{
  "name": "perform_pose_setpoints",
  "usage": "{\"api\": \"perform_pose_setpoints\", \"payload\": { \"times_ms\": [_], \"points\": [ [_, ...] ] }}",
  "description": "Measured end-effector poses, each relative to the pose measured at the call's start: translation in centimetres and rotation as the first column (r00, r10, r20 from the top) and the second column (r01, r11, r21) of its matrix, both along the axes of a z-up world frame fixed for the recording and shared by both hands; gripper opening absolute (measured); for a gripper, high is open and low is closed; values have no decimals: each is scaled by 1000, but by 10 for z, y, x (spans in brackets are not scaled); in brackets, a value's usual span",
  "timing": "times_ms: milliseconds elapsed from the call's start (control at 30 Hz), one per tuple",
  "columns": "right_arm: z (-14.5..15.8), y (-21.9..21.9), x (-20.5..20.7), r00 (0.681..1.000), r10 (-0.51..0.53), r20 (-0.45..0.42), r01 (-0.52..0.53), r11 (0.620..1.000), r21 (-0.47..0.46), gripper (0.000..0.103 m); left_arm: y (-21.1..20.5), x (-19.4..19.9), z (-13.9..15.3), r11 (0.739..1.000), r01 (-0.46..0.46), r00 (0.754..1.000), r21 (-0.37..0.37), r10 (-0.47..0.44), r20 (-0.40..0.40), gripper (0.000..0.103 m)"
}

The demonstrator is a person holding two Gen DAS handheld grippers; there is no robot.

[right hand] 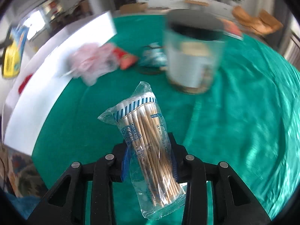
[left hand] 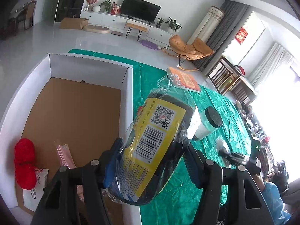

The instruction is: Organize soft objects

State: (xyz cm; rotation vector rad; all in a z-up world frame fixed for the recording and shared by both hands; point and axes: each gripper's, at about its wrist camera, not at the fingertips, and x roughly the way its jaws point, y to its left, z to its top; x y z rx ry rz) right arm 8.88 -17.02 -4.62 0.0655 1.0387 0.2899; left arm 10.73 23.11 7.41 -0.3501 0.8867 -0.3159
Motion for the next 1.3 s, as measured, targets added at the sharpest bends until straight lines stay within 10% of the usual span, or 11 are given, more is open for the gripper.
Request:
{"api": "perform_pose_setpoints", "payload": {
  "times_ms": [167, 333, 667, 833, 933, 967, 1100, 1300],
  "points": [
    [11, -104, 46, 933, -359, -35, 358, 909, 216, 37, 4, 7, -10, 999, -29, 999, -37, 28, -25, 62],
    [9, -118, 86, 898, -435, -72, 437, 858, 268, 37, 18, 0, -8, 998, -55, 998, -10, 54, -20, 62],
    [150, 46, 57, 979, -105, 176, 50, 955, 293, 37, 66, -28, -19, 967, -207, 977, 150, 213, -23, 62],
    [164, 190, 27, 976, 152, 155, -207, 864, 459, 42, 83, -39, -28, 900, -333, 938, 282, 347, 1, 71],
    [150, 250, 21, 958, 260, 120, -282, 780, 559, 85, 90, -48, -24, 861, -397, 915, 318, 397, 70, 95],
    [146, 262, 19, 955, 275, 111, -288, 775, 563, 83, 91, -51, -22, 851, -415, 909, 322, 406, 100, 100],
    [133, 251, 14, 959, 246, 140, -283, 828, 484, 83, 83, -56, -19, 841, -430, 903, 329, 400, 155, 101],
    [61, 144, 11, 982, 53, 183, -79, 987, 141, 83, 6, -54, -22, 932, -274, 959, 236, 247, 137, 101]
  ]
}}
